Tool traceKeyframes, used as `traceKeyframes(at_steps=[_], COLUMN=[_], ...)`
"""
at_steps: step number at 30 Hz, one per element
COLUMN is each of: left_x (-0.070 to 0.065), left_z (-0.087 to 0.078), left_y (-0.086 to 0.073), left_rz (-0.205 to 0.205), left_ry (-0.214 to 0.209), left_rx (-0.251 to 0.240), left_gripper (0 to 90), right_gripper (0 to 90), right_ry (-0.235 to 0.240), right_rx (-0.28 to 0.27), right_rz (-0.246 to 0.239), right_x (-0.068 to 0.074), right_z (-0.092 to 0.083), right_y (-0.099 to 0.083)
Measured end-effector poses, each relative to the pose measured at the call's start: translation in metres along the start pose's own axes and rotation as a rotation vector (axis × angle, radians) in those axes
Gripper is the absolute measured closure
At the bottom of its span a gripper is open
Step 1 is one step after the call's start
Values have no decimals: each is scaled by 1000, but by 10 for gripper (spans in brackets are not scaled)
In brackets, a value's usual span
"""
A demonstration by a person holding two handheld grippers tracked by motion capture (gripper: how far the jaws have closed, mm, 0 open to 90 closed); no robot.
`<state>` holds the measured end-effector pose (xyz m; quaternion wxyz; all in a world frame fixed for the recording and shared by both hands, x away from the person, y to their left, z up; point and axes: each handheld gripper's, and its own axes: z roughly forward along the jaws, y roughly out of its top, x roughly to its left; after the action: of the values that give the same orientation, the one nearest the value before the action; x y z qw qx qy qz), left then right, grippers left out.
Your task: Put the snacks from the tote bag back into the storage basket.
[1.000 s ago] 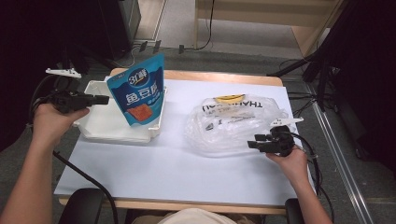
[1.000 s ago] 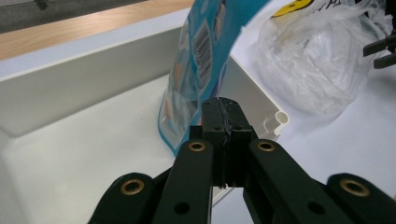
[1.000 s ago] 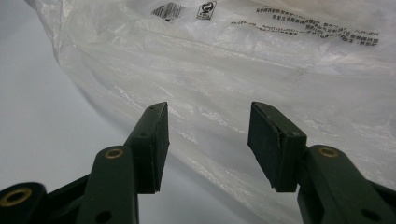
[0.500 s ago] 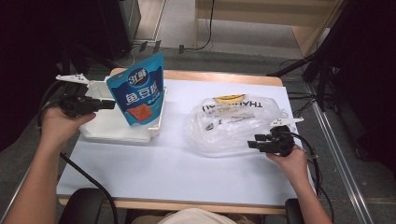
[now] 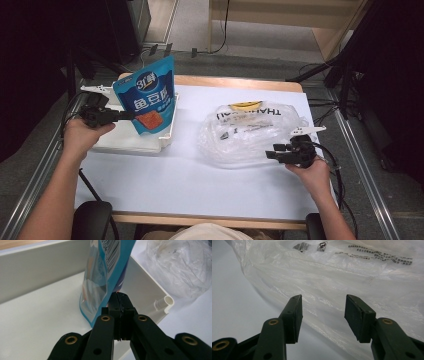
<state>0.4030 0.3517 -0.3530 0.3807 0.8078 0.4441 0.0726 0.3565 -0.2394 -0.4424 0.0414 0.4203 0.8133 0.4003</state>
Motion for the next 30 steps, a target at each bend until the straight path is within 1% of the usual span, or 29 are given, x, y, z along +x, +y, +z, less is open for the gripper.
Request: traceKeyframes(at_steps=[2,3,6,9,16,20,27,30], left_x=[3,4,6,6,10,14,19,21], left_z=[1,1,1,1,2,2,2,2], left_y=[0,-1,0,1,4,4,7,8], left_rz=[-10,-15,-17,-11,-16,-25,-25,-33], left_ry=[8,6,8,20,40,37,50,56], left_rx=[-8,-10,-13,-10,-14,-20,-21,-24], left_gripper=[900,900,900,900,900,900,900,900], right_gripper=[496,497,496,496,497,497,497,497], right_ry=[-1,0,-1,-1,-2,-2,-2,-3], right_rx=[0,0,0,1,0,-1,-1,-2], right_rz=[0,0,-1,-2,-2,-1,-2,-2], right_x=[0,0,0,1,1,1,1,1], right_z=[0,0,0,0,0,0,-1,-1], right_y=[0,0,0,0,-1,-1,-1,-1])
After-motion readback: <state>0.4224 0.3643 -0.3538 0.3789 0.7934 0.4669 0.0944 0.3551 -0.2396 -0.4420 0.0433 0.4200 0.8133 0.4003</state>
